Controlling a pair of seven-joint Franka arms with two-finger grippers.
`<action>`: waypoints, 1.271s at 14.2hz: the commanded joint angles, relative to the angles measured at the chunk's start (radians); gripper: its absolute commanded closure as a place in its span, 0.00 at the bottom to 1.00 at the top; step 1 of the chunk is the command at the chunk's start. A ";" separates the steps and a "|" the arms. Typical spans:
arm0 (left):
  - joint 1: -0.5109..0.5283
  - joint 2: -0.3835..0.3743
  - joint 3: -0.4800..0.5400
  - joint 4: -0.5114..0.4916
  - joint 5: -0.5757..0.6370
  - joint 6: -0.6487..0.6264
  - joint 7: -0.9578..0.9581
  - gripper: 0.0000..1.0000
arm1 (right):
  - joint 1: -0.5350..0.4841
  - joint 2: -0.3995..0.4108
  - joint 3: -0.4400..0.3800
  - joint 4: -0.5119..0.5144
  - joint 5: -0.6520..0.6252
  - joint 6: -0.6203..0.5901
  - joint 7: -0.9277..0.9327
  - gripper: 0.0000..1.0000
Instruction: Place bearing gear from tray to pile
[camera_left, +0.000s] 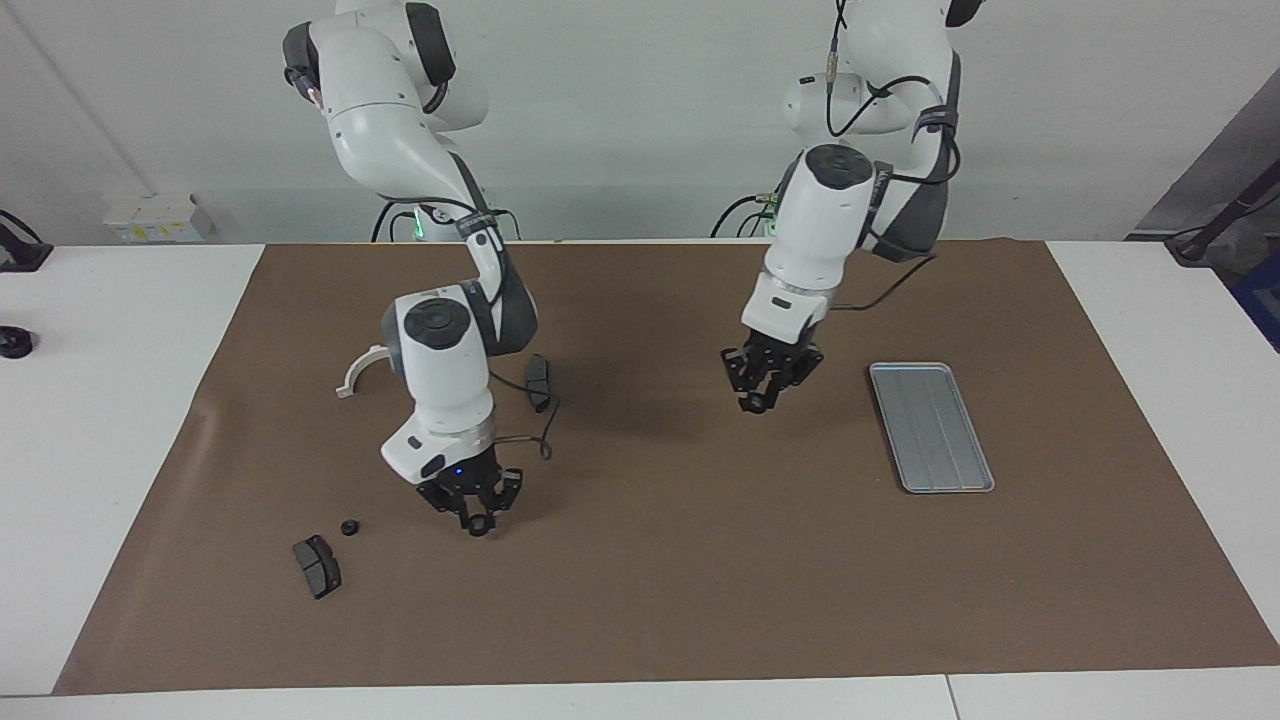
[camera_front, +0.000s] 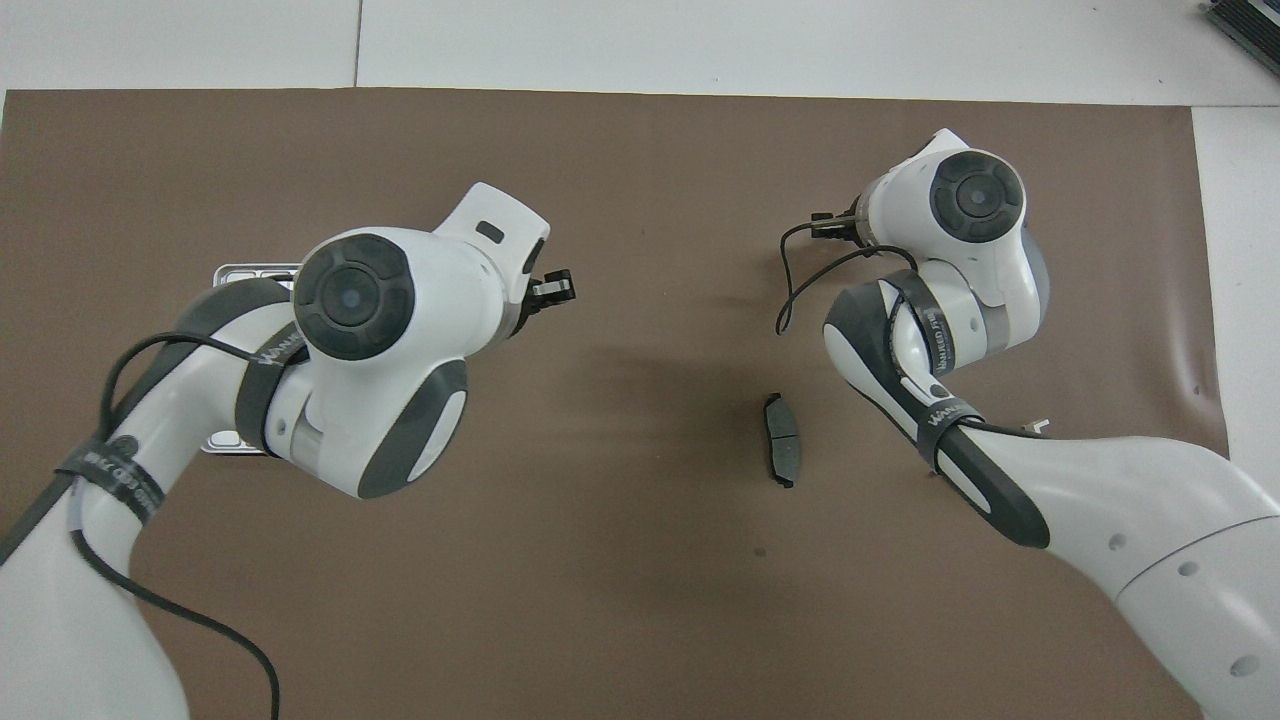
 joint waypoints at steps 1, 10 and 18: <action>-0.085 0.109 0.021 0.039 0.015 0.093 -0.079 1.00 | -0.048 0.005 0.016 0.001 -0.006 0.003 -0.042 0.92; -0.160 0.311 0.038 0.083 0.169 0.270 -0.257 0.70 | -0.083 0.014 0.016 -0.008 -0.005 0.016 -0.036 0.33; -0.081 0.203 0.038 0.090 0.172 0.123 -0.264 0.00 | 0.059 0.013 0.022 0.018 0.032 0.019 0.101 0.33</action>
